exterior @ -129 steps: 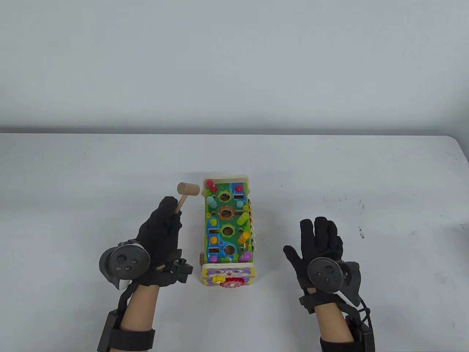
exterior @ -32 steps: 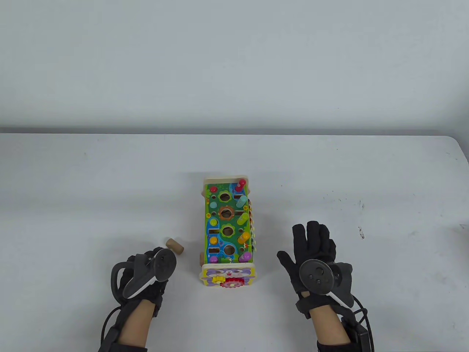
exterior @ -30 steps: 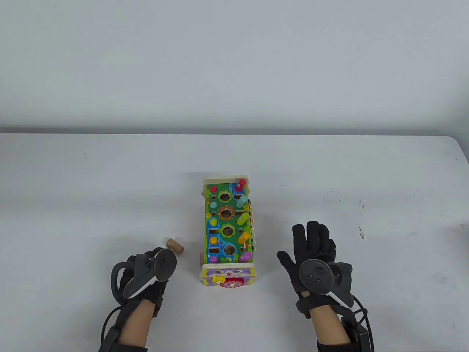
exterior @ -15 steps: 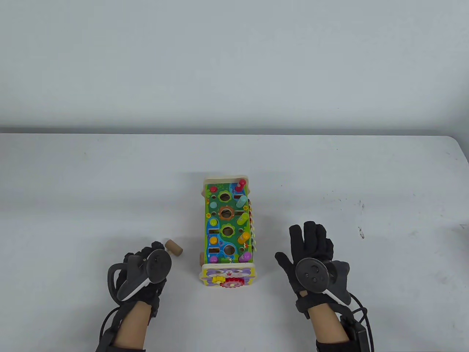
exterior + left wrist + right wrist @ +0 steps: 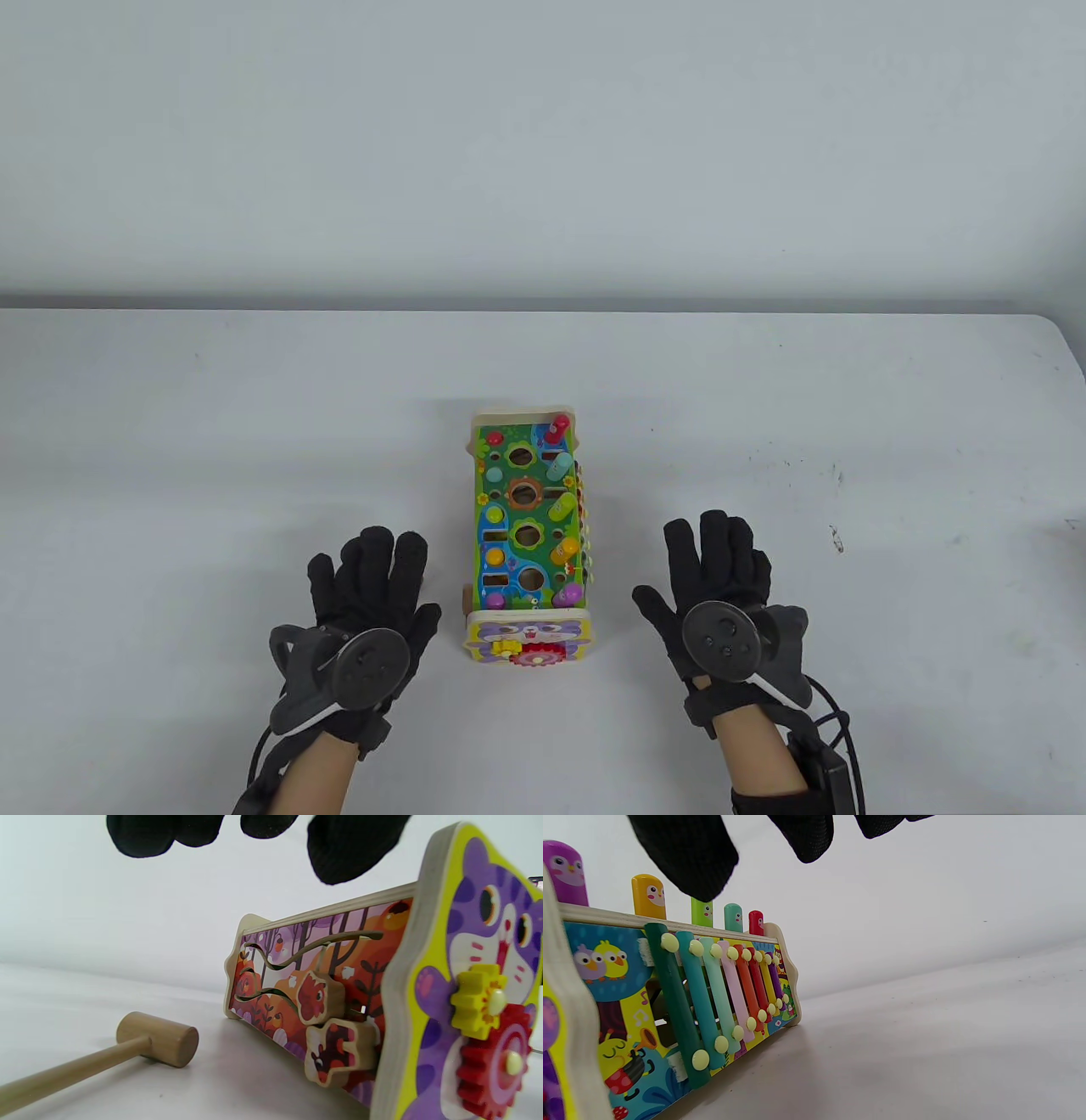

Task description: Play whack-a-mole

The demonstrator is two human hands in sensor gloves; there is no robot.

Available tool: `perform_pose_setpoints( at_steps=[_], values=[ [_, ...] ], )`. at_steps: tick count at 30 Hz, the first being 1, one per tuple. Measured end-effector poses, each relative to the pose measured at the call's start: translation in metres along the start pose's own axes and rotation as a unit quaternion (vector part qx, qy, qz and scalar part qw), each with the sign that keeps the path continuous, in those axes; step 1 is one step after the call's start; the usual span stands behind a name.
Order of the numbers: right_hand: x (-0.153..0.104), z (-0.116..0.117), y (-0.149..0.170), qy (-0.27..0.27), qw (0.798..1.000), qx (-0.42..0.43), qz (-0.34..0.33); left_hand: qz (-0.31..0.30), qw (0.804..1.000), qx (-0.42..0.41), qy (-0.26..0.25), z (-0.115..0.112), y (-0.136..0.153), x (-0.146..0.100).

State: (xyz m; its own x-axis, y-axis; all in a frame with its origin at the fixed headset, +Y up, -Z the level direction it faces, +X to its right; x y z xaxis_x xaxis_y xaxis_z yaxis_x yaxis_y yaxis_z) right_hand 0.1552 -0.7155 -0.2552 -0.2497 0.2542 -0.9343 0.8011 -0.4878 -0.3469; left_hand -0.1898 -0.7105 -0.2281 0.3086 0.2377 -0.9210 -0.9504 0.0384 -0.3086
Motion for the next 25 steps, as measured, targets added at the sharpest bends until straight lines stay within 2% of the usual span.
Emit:
perform_pose_setpoints(
  at_steps=[25],
  values=[
    [-0.001,0.0009,-0.0003,0.0,1.0,-0.003,-0.001,-0.013,1.0,0.002,0.006,-0.0007,-0.0048,-0.0002]
  ],
)
Point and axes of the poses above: the tracker on the back of each hand, its own y axis roughly to the little-finger side, its own x axis roughly from the wrist to the fingertips, z = x × y, the point moved 1 cm from there along x, roughly from the wrist to the fingertips, and after that the axes turned 12 degrees about x, right-handed, at the moved point
